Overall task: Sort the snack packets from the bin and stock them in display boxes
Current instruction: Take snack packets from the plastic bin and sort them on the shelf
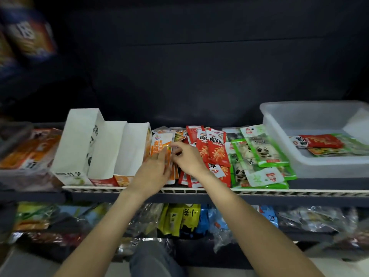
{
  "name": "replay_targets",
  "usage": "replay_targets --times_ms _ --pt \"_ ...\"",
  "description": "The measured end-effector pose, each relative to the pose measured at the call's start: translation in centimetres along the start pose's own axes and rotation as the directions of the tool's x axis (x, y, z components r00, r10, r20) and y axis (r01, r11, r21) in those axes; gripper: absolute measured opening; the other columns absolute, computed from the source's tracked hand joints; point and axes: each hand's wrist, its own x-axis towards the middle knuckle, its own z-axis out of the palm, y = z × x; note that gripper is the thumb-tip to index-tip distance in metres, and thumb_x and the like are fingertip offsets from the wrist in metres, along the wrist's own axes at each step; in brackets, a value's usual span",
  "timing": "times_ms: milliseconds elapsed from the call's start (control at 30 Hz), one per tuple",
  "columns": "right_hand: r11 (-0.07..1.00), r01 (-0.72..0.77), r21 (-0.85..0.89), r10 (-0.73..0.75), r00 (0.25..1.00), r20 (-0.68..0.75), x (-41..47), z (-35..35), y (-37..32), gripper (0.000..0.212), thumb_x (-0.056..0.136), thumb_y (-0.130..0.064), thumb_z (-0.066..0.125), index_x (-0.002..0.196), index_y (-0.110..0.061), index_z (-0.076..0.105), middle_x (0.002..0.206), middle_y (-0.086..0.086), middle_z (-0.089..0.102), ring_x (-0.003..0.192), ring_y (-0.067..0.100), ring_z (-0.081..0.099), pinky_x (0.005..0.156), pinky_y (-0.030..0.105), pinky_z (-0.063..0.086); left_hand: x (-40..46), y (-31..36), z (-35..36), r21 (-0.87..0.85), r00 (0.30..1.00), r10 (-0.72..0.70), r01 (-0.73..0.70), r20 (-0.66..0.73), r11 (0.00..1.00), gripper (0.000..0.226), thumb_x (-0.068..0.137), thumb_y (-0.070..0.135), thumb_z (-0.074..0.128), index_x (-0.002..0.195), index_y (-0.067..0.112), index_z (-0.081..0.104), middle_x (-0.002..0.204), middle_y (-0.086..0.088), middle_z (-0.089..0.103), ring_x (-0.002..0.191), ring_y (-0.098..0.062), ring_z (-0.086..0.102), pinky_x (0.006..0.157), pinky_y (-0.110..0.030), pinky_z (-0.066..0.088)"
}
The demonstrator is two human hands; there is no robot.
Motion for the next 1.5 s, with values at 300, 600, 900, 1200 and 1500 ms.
replay_targets --times_ms 300,600,900,1200,1500 --pt "0.972 0.15 -0.18 -0.164 0.984 -0.064 -3.2 -7.4 -0.1 0.019 0.091 -0.016 0.056 0.102 -0.022 0.07 0.101 -0.002 0.071 0.093 0.014 0.063 0.081 0.029 0.049 1.7 4.7 -1.3 0.221 0.791 0.313 -0.228 -0.526 0.948 0.025 0.088 0.029 0.051 0.101 0.018 0.07 0.084 -0.002 0.072 0.079 -0.022 0.068 0.062 -0.029 0.051" --pt "0.98 -0.125 -0.156 0.075 0.953 -0.294 -7.0 -26.5 9.7 0.023 0.086 -0.001 0.059 0.087 -0.022 0.069 0.086 0.003 0.073 0.079 0.005 0.066 0.073 0.015 0.049 8.9 19.4 1.2 -0.159 0.706 0.526 -0.657 -0.474 0.737 0.025 0.09 0.013 0.055 0.112 0.017 0.065 0.09 0.007 0.067 0.087 -0.012 0.057 0.079 -0.023 0.042" --pt "0.738 -0.534 -0.412 0.442 0.844 -0.303 -3.2 -35.7 22.5 0.042 0.089 -0.027 0.062 0.129 -0.015 0.054 0.136 0.011 0.052 0.122 0.028 0.049 0.096 0.029 0.037 20.5 34.1 9.8 -0.211 0.848 0.511 -0.478 0.141 0.852 0.035 0.09 0.03 0.061 0.122 0.016 0.06 0.124 -0.009 0.06 0.115 -0.026 0.055 0.095 -0.033 0.042" --pt "0.686 -0.608 -0.399 0.592 0.786 -0.181 -2.1 -38.4 26.4 0.079 0.079 -0.028 0.076 0.144 -0.018 0.032 0.142 0.009 0.045 0.126 0.027 0.047 0.104 0.034 0.038 26.0 36.3 14.2 0.16 0.783 0.364 -0.499 0.505 0.852 0.081 0.074 0.057 0.07 0.14 0.02 0.041 0.133 -0.004 0.055 0.118 -0.023 0.053 0.088 -0.028 0.043" --pt "0.787 -0.449 -0.424 0.36 0.891 -0.275 -2.4 -38.1 25.4 0.048 0.08 -0.029 0.073 0.123 -0.02 0.053 0.126 0.01 0.051 0.116 0.026 0.049 0.096 0.033 0.04 24.9 36.0 13.1 0.03 0.817 0.483 -0.517 0.315 0.855 0.043 0.074 0.037 0.077 0.11 0.021 0.06 0.107 -0.001 0.067 0.097 -0.02 0.061 0.072 -0.025 0.039"
